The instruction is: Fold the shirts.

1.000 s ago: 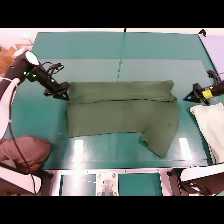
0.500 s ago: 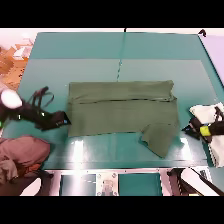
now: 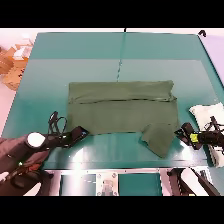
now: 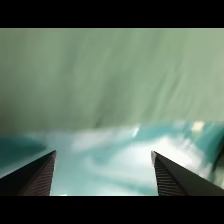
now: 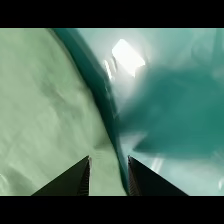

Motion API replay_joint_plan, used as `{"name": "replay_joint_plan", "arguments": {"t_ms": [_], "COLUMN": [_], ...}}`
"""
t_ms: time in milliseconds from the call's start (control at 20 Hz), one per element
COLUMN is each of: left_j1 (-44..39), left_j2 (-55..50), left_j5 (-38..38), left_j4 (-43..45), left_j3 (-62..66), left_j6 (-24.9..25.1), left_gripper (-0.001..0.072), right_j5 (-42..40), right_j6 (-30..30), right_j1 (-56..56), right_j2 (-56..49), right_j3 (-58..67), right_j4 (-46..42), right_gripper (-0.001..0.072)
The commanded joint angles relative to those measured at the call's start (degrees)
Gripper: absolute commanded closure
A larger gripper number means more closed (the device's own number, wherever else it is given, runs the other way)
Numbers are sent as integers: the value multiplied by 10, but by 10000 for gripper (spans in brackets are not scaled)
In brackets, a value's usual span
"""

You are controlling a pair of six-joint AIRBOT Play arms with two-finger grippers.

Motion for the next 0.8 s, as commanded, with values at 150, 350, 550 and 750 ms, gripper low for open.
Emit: {"name": "replay_joint_plan", "arguments": {"t_ms": [150,350,550,750], "left_j1": [-81,-80,-80,-80], "left_j2": [-53,-96,-96,-96], "left_j5": [250,244,229,229], "left_j4": [-29,-23,-6,23], "left_j3": [-17,21,38,38], "left_j6": [-77,-64,-34,-34], "left_gripper": [171,630,681,681], "right_j5": [-37,-28,27,80], "right_j6": [-12,-12,-10,48], "right_j1": [10,16,16,17], "right_j2": [2,2,2,2], "right_j3": [-5,-5,14,16], "right_j4": [45,44,2,-68], "right_gripper": [423,405,225,225]}}
